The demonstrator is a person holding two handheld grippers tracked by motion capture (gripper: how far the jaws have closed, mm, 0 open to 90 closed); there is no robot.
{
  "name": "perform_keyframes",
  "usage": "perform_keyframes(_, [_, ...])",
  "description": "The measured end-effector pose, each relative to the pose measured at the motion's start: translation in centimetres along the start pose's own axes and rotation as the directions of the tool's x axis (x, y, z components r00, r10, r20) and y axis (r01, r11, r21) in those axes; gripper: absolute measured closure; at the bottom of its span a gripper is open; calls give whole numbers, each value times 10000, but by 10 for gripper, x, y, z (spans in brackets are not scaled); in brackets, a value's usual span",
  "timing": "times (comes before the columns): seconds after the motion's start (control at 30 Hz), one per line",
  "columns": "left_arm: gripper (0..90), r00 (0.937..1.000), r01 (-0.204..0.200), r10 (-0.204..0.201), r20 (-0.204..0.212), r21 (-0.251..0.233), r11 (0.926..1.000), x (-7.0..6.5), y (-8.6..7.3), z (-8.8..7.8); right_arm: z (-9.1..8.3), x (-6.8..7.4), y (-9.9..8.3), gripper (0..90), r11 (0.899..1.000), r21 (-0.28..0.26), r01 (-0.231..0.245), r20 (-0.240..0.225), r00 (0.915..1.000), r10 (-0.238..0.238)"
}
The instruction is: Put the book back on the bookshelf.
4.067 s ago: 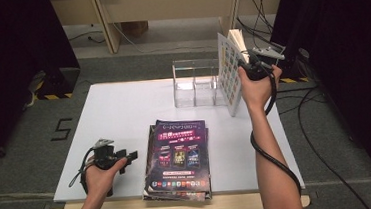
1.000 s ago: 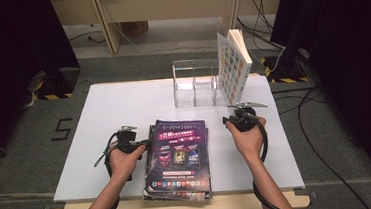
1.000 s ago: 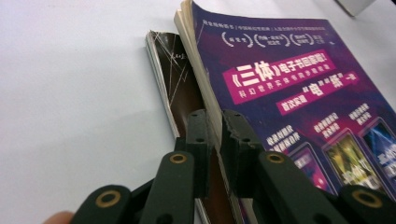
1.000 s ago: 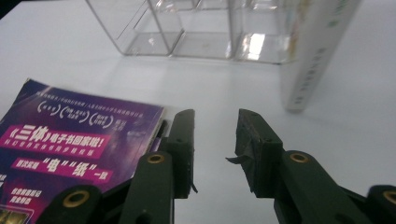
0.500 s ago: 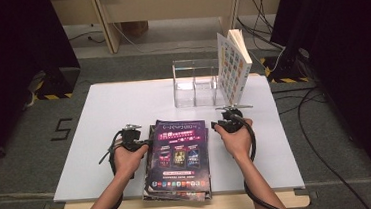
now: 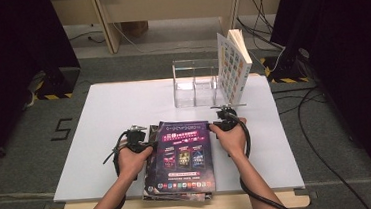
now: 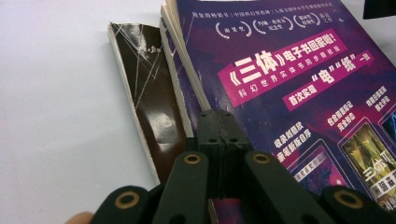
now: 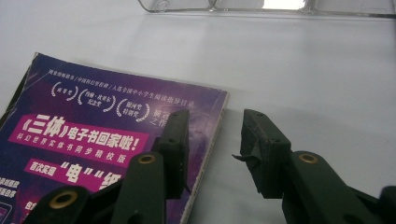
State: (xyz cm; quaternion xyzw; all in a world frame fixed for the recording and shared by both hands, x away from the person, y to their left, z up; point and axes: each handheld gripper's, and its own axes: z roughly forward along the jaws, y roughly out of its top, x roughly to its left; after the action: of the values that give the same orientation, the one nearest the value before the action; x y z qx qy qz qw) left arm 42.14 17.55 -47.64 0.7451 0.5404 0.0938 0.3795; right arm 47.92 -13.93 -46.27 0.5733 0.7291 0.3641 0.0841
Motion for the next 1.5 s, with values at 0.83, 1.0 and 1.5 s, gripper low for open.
perform_keyframes(0.83, [888, 9997, -136, 140, -219, 179, 9997, -4, 5, 5, 29, -11, 14, 518, 9919, 530, -1157, -961, 9881, 1204])
perform_keyframes(1.0, [888, 9997, -129, 133, -205, 203, 9997, -4, 5, 5, 32, -12, 13, 511, 9884, 505, -1431, -1090, 9830, 1479])
perform_keyframes(1.5, [892, 9993, -189, 195, -331, 198, 9996, -6, 5, 6, 21, -9, 9, 605, 9900, -47, -1408, -877, 9863, 1399])
